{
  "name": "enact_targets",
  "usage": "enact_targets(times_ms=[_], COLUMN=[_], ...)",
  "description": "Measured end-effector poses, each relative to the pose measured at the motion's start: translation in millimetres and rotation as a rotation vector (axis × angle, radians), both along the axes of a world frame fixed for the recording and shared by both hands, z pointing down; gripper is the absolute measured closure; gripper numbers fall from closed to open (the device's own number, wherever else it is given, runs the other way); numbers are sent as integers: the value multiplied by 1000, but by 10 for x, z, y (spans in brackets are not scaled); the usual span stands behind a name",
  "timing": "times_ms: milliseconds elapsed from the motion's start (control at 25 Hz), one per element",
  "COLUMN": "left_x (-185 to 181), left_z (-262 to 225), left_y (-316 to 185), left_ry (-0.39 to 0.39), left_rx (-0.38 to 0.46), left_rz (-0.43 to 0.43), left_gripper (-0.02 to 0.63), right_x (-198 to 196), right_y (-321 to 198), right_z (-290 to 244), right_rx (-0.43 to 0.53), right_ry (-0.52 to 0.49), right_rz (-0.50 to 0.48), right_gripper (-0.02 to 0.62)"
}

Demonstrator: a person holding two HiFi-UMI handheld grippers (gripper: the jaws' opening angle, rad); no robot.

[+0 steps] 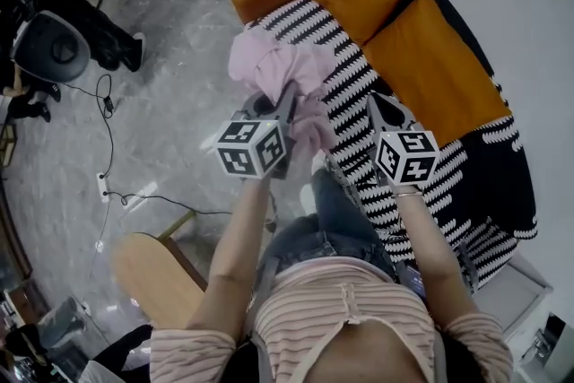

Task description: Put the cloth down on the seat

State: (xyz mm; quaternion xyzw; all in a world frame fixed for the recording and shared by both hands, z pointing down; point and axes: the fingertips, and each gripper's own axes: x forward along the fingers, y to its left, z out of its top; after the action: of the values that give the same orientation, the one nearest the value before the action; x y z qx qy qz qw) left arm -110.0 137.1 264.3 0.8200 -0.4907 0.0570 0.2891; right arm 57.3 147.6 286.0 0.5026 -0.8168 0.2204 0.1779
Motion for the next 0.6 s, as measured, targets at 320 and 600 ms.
enact_targets(times_ms=[320,600], left_x=[162,399], left_z=[370,705], left_y=[-664,-1282], left_ry=[-2,-19], left_rx=[-48,-81], left_rz=[3,28], left_gripper=[564,565], right_x=[170,253], right_y=[-679,-1231], right_z=[399,713], right_rx=[-60,-98], right_ry=[12,13], right_rz=[25,27], right_gripper=[586,588])
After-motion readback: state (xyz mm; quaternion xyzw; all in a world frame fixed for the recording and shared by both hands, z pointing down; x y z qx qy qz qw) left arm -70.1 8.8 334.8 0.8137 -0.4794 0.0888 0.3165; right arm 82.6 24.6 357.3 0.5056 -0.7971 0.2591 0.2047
